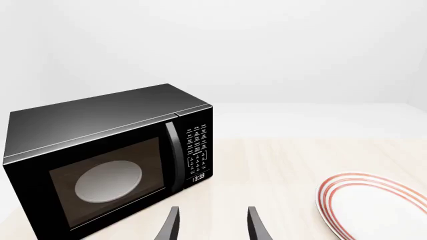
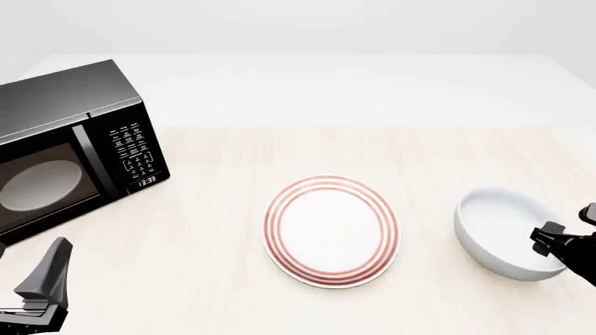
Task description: Put the white bowl to the right of the plate.
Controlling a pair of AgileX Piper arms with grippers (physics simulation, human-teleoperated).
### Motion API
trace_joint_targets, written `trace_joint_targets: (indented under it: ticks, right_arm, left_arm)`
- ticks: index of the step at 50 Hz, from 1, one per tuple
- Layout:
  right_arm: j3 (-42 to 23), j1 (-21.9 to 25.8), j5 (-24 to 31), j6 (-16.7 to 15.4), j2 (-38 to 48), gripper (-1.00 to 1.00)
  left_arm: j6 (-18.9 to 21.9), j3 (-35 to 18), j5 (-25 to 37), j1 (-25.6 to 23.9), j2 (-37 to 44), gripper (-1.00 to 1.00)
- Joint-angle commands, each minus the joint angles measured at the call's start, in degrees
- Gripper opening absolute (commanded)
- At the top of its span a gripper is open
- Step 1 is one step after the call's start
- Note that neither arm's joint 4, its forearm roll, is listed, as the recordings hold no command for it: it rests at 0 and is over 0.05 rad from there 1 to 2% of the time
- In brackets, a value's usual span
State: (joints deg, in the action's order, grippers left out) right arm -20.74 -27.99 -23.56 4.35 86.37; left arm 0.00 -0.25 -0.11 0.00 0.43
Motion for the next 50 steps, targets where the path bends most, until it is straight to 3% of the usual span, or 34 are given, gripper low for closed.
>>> trace_joint_targets:
  ticks: [1, 13, 20, 23, 25, 27, 32, 34, 39, 44, 48, 49, 50]
  right_arm:
    - [0.3, 1.16, 4.37, 1.56, -6.82, 1.0]
    - [1.13, 3.42, 15.05, 1.74, -23.43, 1.0]
    - [-0.49, 7.16, 29.62, 0.87, -42.57, 1.0]
    - [-0.96, 9.24, 32.75, 0.43, -48.41, 1.0]
    - [0.18, 11.03, 32.81, 1.37, -50.15, 1.0]
    - [1.15, 12.93, 33.4, -0.66, -54.14, 1.0]
    - [3.81, 15.99, 33.16, 0.47, -59.24, 1.0]
    - [5.83, 18.74, 33.03, -0.66, -60.88, 1.0]
    - [9.26, 20.3, 32.86, -0.56, -64.46, 1.0]
    - [13.3, 22.26, 31.63, -2.5, -68.78, 1.0]
    - [17.85, 23.72, 26.44, -3.92, -69.69, 1.0]
    - [18.84, 25.27, 27.06, -4.3, -73.76, 1.0]
    - [20.04, 23.95, 24.41, -4.1, -71.5, 1.0]
  left_arm:
    - [0.0, 0.0, 0.0, 0.0, 0.0, 1.0]
    - [0.0, 0.0, 0.0, 0.0, 0.0, 1.0]
    - [0.0, 0.0, 0.0, 0.0, 0.0, 1.0]
    - [0.0, 0.0, 0.0, 0.0, 0.0, 1.0]
    - [0.0, 0.0, 0.0, 0.0, 0.0, 1.0]
    - [0.0, 0.0, 0.0, 0.0, 0.0, 1.0]
    - [0.0, 0.0, 0.0, 0.0, 0.0, 1.0]
    - [0.0, 0.0, 0.0, 0.0, 0.0, 1.0]
    - [0.0, 0.0, 0.0, 0.0, 0.0, 1.0]
    - [0.0, 0.0, 0.0, 0.0, 0.0, 1.0]
    - [0.0, 0.0, 0.0, 0.0, 0.0, 1.0]
    - [0.0, 0.0, 0.0, 0.0, 0.0, 1.0]
    - [0.0, 0.0, 0.0, 0.0, 0.0, 1.0]
